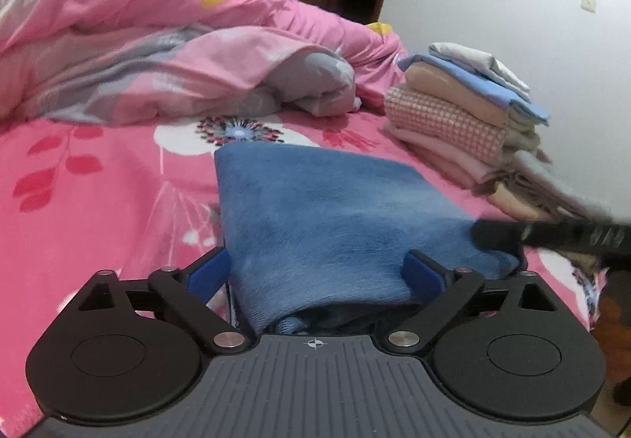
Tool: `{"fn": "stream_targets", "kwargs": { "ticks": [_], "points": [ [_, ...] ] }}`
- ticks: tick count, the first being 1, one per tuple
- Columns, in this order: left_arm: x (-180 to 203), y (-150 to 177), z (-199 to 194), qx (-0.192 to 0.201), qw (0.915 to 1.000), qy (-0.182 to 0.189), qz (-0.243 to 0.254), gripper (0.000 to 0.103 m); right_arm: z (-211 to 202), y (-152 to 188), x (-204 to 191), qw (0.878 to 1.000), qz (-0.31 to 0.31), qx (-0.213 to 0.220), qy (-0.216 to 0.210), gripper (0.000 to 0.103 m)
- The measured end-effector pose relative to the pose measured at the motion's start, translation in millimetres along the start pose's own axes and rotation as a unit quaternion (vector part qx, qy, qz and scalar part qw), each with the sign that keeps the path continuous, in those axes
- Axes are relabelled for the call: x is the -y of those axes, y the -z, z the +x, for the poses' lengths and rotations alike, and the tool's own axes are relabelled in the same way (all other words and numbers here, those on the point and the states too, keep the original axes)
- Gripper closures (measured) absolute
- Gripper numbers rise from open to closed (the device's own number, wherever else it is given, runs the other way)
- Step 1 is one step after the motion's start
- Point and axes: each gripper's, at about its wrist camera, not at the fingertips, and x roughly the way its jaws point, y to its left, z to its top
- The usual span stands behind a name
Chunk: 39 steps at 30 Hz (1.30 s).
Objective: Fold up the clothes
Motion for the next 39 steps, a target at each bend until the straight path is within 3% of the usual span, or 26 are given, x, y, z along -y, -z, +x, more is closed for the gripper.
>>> {"fn": "stream_targets", "kwargs": {
  "ticks": [3,5,7,10,13,16,22,26,28,33,39],
  "points": [
    [-7,2,1,0.001,0.9998,0.009,-0.017,0.004,-3,-7,-16,0.997,-0.050,0.053,0.017,0.065],
    [-6,2,0,0.008,0.9998,0.009,-0.017,0.004,11,-2,-13,0.999,-0.040,0.032,0.019,0.065],
    [-4,3,-4,0.019,0.9997,0.006,-0.014,0.004,37,15,-3,0.999,-0.022,-0.035,0.035,0.064],
    [-2,0,-14,0.052,0.9985,-0.010,-0.012,0.005,36,28,-18,0.994,-0.091,-0.010,0.062,0.064],
    [1,-11,-29,0.104,0.9944,-0.016,-0.006,0.005,35,29,-14,0.995,-0.086,-0.006,0.058,0.063],
    [10,-28,-32,0.130,0.9915,-0.001,0.011,0.005,36,30,-11,0.995,-0.079,-0.006,0.053,0.063],
    [35,-37,3,0.085,0.9944,-0.002,0.062,0.005,39,31,-11,0.996,-0.077,-0.004,0.050,0.062],
    [32,-19,34,0.002,0.9972,-0.044,0.060,0.004,39,30,-10,0.996,-0.072,-0.003,0.047,0.061],
    [32,-15,37,-0.011,0.9960,-0.060,0.065,0.002,39,29,-9,0.997,-0.067,-0.004,0.041,0.061],
    [24,-17,37,-0.021,0.9967,-0.076,0.023,0.000,38,26,-4,0.998,-0.052,-0.006,0.029,0.061],
    [6,-14,36,-0.047,0.9936,-0.064,-0.080,0.000,36,24,1,0.999,-0.036,-0.009,0.017,0.061]
  ]
}}
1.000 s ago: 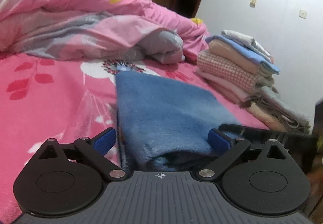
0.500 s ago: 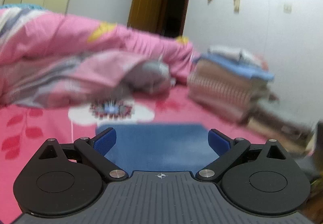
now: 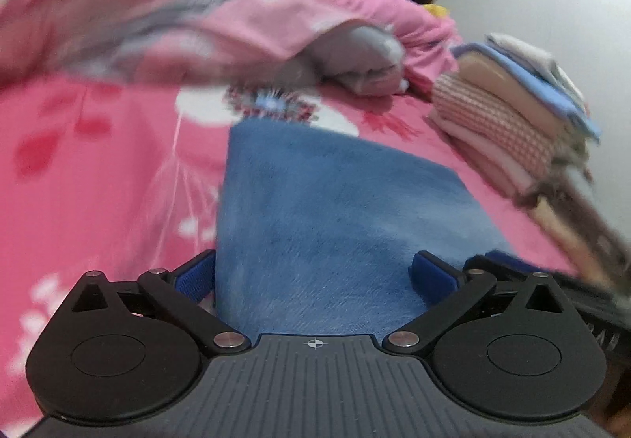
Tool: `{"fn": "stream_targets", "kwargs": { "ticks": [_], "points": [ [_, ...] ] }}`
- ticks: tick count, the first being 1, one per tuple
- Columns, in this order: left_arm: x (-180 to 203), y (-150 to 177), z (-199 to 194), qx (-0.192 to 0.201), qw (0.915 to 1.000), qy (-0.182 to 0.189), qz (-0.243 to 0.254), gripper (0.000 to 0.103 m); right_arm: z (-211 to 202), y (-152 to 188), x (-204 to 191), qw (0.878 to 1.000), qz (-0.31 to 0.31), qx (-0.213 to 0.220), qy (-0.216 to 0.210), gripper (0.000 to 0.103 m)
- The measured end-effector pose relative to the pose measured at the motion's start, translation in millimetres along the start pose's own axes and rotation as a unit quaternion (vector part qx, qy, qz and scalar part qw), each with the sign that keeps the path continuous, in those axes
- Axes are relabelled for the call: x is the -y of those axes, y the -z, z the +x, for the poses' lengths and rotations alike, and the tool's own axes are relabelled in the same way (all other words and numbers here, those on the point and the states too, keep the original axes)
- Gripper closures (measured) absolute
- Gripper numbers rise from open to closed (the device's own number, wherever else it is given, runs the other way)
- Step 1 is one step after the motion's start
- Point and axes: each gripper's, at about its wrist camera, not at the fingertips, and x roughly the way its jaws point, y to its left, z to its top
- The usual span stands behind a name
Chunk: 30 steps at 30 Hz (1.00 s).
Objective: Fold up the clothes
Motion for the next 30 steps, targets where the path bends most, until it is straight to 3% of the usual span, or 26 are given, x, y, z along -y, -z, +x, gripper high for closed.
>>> {"fn": "stream_targets", "kwargs": {
  "ticks": [9,18,25,30],
  "points": [
    [14,-2,-1,-0.010,0.9986,-0.049,-0.019,0.000,-4,-4,26,0.995,0.077,-0.008,-0.057,0.061],
    [28,-1,-6,-0.017,0.9940,-0.100,-0.041,0.000,-5,-4,37,0.991,0.109,-0.011,-0.080,0.061],
    [48,-4,-6,-0.014,0.9888,-0.148,0.001,0.000,-4,-3,43,0.988,0.128,-0.012,-0.091,0.061],
    [69,-5,-6,-0.007,0.9792,-0.190,0.070,0.000,-3,-3,41,0.988,0.131,-0.008,-0.086,0.061]
  ]
}}
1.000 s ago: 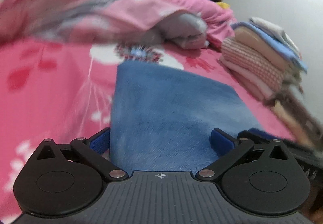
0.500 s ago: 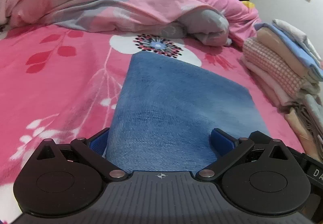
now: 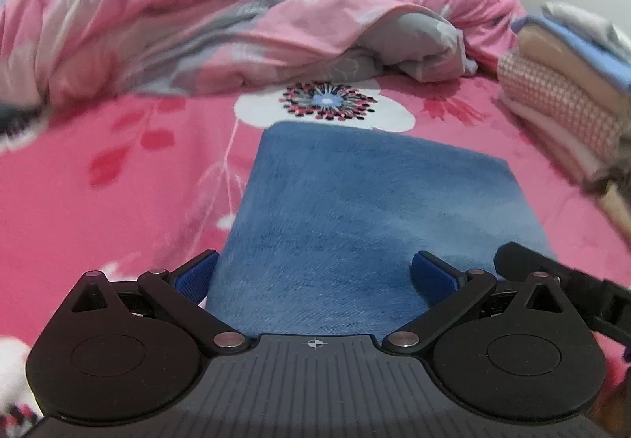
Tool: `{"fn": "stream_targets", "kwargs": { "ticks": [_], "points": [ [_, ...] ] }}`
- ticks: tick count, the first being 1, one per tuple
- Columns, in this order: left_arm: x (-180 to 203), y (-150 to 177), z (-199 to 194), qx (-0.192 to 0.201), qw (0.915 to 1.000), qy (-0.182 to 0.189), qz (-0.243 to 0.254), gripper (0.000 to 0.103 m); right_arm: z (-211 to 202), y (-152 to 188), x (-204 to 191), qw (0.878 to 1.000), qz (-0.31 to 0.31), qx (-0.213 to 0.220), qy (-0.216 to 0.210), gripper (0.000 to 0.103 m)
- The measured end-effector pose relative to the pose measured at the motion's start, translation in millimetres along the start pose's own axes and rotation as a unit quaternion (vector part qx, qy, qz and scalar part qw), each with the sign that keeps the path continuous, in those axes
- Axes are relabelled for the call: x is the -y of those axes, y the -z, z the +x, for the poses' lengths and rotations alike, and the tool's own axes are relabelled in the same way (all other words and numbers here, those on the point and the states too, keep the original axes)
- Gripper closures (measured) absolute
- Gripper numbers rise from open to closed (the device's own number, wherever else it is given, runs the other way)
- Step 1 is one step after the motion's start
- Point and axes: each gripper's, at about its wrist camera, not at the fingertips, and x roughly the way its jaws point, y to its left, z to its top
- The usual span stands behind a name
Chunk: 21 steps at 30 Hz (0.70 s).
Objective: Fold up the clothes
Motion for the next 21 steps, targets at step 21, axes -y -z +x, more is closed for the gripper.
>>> {"fn": "stream_targets", "kwargs": {
  "ticks": [21],
  "points": [
    [20,-21,-10,0.046,0.9954,0.080,0.025,0.000,-4,7,-6,1.000,-0.017,0.021,0.016,0.061]
  ]
}}
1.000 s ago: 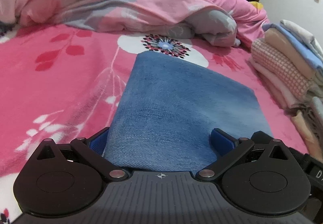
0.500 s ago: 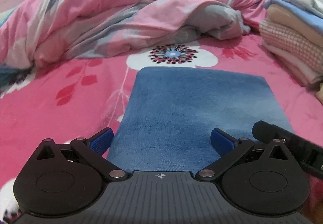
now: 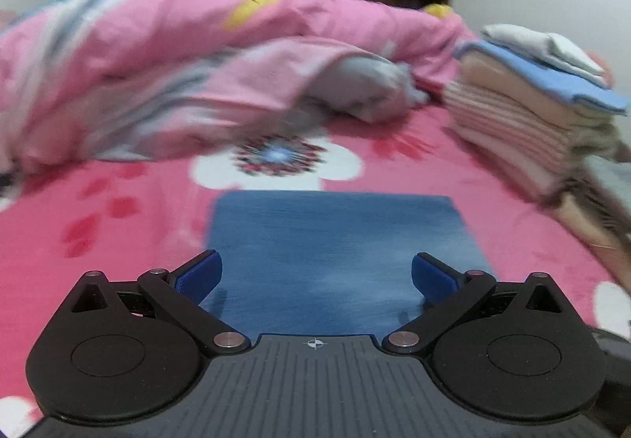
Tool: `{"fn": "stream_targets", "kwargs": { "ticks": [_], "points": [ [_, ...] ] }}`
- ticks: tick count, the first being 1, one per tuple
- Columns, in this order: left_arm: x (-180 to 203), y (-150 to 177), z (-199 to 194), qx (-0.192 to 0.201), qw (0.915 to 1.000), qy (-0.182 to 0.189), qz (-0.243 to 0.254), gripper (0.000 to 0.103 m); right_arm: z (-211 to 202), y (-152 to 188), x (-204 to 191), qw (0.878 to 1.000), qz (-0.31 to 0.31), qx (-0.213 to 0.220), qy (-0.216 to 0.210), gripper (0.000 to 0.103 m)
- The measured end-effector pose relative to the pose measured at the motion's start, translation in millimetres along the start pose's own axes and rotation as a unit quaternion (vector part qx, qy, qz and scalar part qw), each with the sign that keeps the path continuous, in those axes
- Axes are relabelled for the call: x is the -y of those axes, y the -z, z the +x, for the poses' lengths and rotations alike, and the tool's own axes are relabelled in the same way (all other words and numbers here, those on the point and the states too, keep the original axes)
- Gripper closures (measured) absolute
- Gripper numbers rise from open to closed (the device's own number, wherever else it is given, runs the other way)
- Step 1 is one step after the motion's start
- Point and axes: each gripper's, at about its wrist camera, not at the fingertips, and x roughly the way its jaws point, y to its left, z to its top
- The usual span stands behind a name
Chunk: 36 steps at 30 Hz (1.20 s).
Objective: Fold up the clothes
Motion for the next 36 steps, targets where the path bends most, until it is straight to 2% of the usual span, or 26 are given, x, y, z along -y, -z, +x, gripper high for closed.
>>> {"fn": "stream_targets", "kwargs": {
  "ticks": [3,8,10,13,15,17,19,22,25,28,30,32,34,36],
  "points": [
    [2,2,13,-0.009,0.9998,0.019,0.001,0.000,-2,-1,-2,1.000,-0.005,-0.002,0.002,0.061],
    [-15,11,10,0.007,0.9987,0.047,-0.018,0.000,-23,-10,3,1.000,-0.003,-0.001,-0.009,0.061],
    [-21,13,7,0.013,0.9982,0.055,-0.019,0.000,-33,-22,13,1.000,0.002,0.000,-0.011,0.060],
    [-26,19,8,0.022,0.9976,0.063,-0.019,0.000,-38,-50,29,1.000,0.013,0.024,-0.002,0.060],
    [-26,24,11,0.029,0.9974,0.063,-0.018,0.000,-30,-69,31,1.000,-0.004,0.024,0.007,0.060],
    [-26,29,12,0.037,0.9974,0.061,-0.007,0.000,-14,-81,31,0.999,-0.032,0.009,0.010,0.060],
    [-25,31,12,0.041,0.9974,0.060,0.005,0.000,9,-81,36,0.998,-0.042,-0.034,0.010,0.063],
    [-29,33,11,0.045,0.9964,0.071,0.000,0.000,45,-64,47,0.991,-0.049,-0.119,0.045,0.064],
    [-34,34,11,0.045,0.9959,0.079,-0.007,0.000,42,-76,41,0.991,-0.050,-0.116,0.045,0.064],
    [-34,35,11,0.046,0.9956,0.081,-0.007,0.000,45,-93,30,0.993,-0.059,-0.092,0.032,0.064],
    [-34,36,10,0.048,0.9956,0.081,-0.003,0.000,60,-94,27,0.992,-0.070,-0.102,0.033,0.064],
    [-34,36,9,0.051,0.9954,0.082,-0.002,0.000,84,-87,32,0.985,-0.091,-0.132,0.058,0.066],
    [-35,36,8,0.053,0.9952,0.082,-0.004,0.000,87,-86,29,0.983,-0.104,-0.137,0.069,0.066],
    [-37,37,7,0.053,0.9954,0.079,-0.007,0.000,82,-91,13,0.983,-0.118,-0.132,0.052,0.064]
  ]
}}
